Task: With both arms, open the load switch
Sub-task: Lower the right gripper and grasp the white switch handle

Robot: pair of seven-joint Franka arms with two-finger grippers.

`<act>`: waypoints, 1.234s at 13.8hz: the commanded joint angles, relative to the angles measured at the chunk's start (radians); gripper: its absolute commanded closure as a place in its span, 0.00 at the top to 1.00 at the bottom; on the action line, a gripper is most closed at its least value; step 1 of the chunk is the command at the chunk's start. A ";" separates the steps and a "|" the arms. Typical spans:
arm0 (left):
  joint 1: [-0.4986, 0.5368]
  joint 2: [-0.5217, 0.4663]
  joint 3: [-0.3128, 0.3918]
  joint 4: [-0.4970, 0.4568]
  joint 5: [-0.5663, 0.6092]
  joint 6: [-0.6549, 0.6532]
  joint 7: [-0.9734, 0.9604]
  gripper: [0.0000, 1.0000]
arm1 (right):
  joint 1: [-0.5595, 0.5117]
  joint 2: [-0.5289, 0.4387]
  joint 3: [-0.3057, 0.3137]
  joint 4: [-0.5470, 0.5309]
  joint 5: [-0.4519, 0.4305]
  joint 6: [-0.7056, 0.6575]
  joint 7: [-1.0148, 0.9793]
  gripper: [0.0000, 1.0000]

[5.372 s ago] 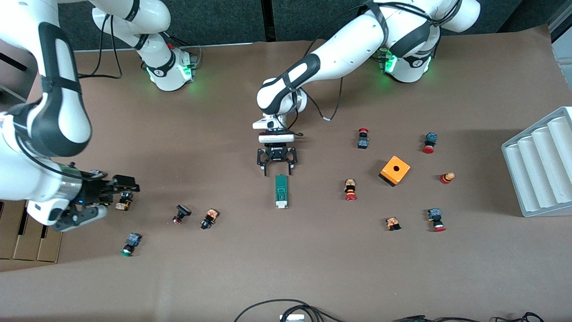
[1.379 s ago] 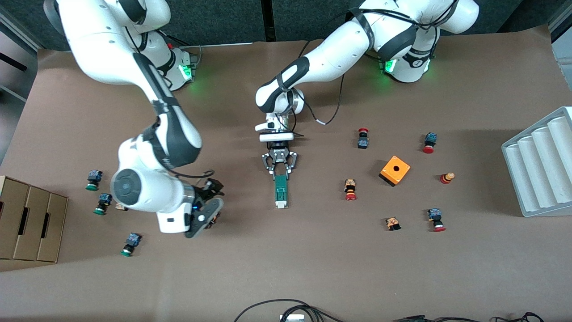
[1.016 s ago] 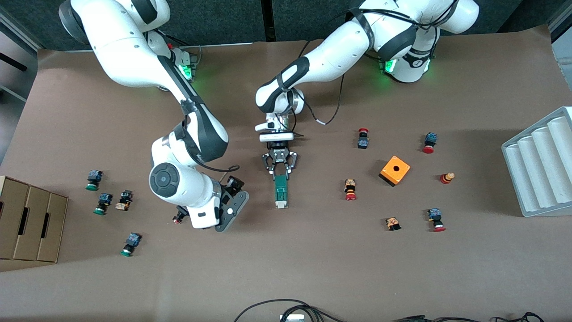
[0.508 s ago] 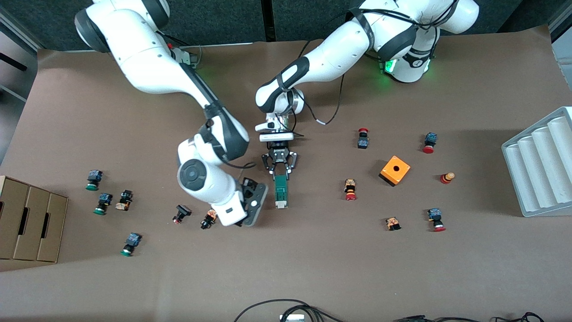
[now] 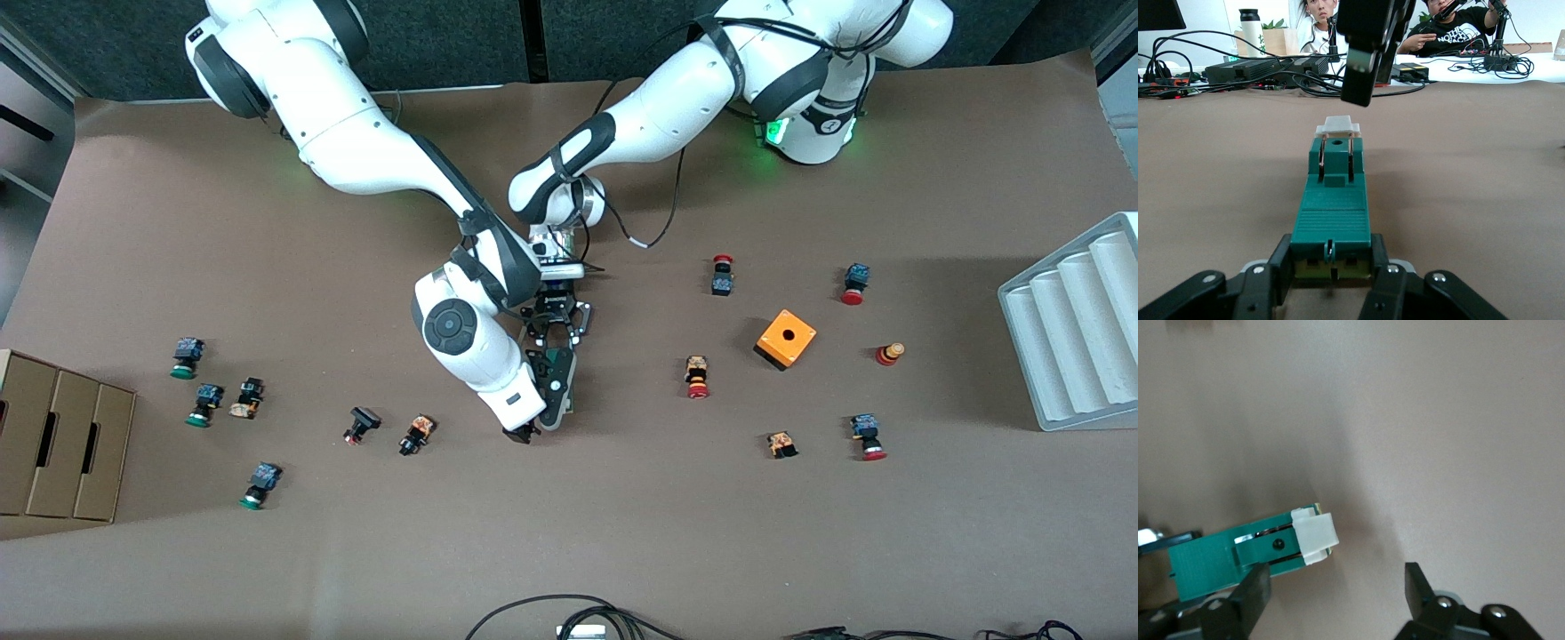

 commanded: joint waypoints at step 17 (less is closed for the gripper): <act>-0.003 0.026 0.007 0.037 0.011 0.026 0.030 0.43 | 0.080 0.069 -0.053 0.050 -0.015 0.076 -0.053 0.69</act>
